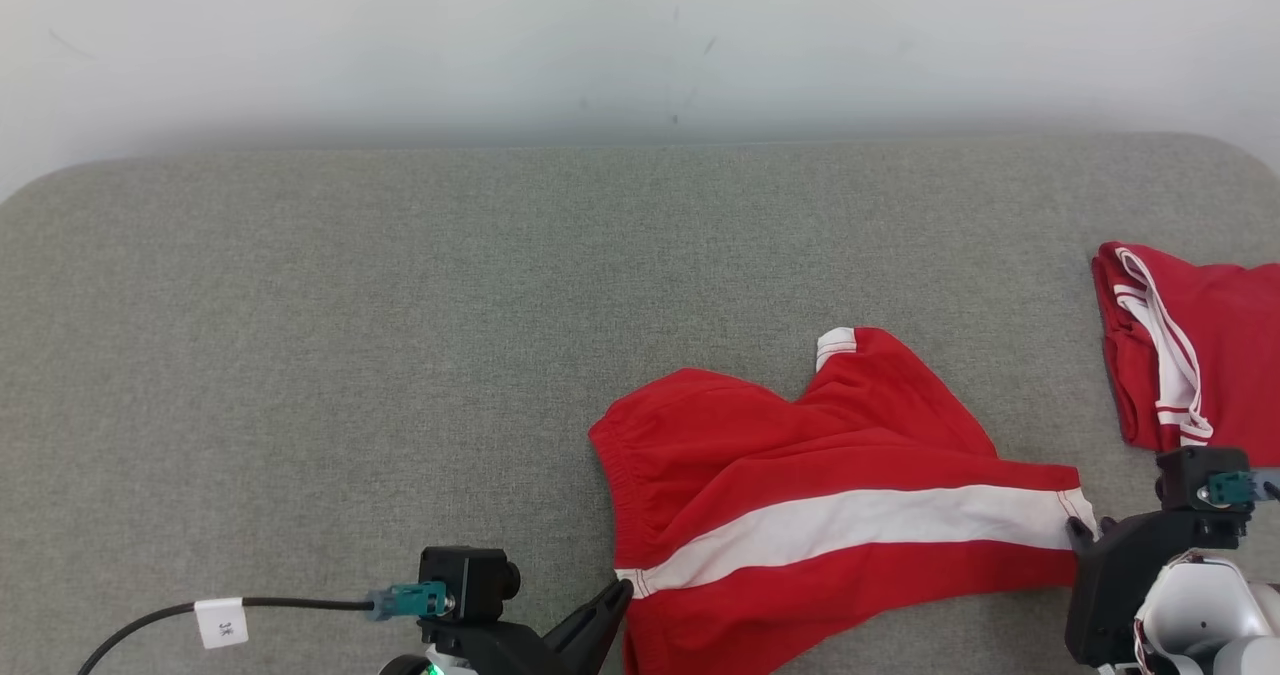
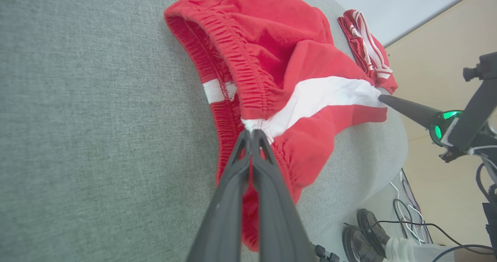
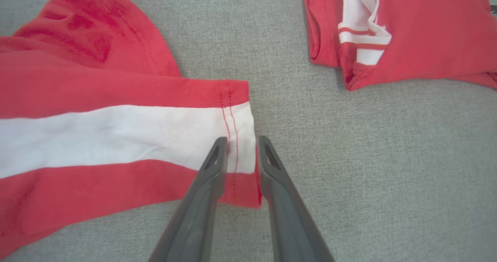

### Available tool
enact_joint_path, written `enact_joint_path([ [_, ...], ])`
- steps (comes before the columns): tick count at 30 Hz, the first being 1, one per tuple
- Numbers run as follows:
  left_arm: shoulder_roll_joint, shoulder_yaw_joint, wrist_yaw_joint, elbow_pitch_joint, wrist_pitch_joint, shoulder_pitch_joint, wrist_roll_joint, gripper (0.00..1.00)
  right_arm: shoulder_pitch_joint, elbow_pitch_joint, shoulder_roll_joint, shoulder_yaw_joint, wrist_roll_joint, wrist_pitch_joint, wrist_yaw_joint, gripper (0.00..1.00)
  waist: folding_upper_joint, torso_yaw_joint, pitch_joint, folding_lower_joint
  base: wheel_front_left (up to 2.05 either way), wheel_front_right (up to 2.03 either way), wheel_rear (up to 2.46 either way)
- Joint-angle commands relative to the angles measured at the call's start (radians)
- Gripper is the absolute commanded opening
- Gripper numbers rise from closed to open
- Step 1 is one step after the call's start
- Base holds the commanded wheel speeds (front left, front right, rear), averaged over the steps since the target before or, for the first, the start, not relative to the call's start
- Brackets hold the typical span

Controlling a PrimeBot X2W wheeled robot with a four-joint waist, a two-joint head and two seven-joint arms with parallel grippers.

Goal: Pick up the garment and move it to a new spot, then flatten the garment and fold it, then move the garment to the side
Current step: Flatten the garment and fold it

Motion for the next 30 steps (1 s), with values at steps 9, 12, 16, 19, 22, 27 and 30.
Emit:
enact_joint_path([
  [9, 0.006, 0.001, 0.006, -0.01, 0.005, -0.002, -0.006, 0.0, -0.016, 0.001, 0.035, -0.036, -0.029, 0.009, 0.0, 0.41, 0.0, -0.002, 0.007, 0.0001, 0.0, 0.0, 0.0],
  [12, 0.005, -0.001, 0.005, -0.012, 0.007, -0.005, -0.008, 0.0, -0.019, 0.006, 0.045, -0.043, -0.033, 0.011, 0.0, 0.43, 0.0, -0.001, 0.009, 0.0001, 0.0, 0.0, 0.0],
  [16, 0.006, -0.001, 0.006, -0.014, 0.01, -0.008, -0.01, 0.0, -0.025, 0.011, 0.057, -0.047, -0.026, 0.009, 0.0, 0.46, 0.0, 0.001, 0.012, 0.0001, 0.0, 0.0, 0.0],
  [19, 0.009, -0.001, 0.008, -0.015, 0.011, -0.008, -0.01, 0.0, -0.028, 0.012, 0.063, -0.049, -0.024, 0.007, 0.0, 0.56, 0.0, 0.002, 0.013, 0.0001, 0.0, 0.0, 0.0],
  [22, 0.011, -0.001, 0.01, -0.017, 0.012, -0.008, -0.011, 0.0, -0.027, 0.014, 0.068, -0.055, -0.024, 0.011, 0.0, 0.67, 0.0, 0.004, 0.014, 0.0001, 0.0, 0.0, 0.0],
  [27, 0.013, 0.0, 0.013, -0.021, 0.012, -0.006, -0.014, 0.0, -0.02, 0.01, 0.074, -0.049, -0.029, 0.014, 0.0, 0.0, 0.0, 0.004, 0.015, 0.0001, 0.0, 0.0, 0.0],
  [30, 0.014, 0.0, 0.014, -0.022, 0.011, -0.005, -0.016, 0.0, -0.015, 0.004, 0.075, -0.043, -0.029, 0.015, 0.0, 0.0, 0.0, 0.002, 0.013, 0.0001, 0.0, 0.0, 0.0],
])
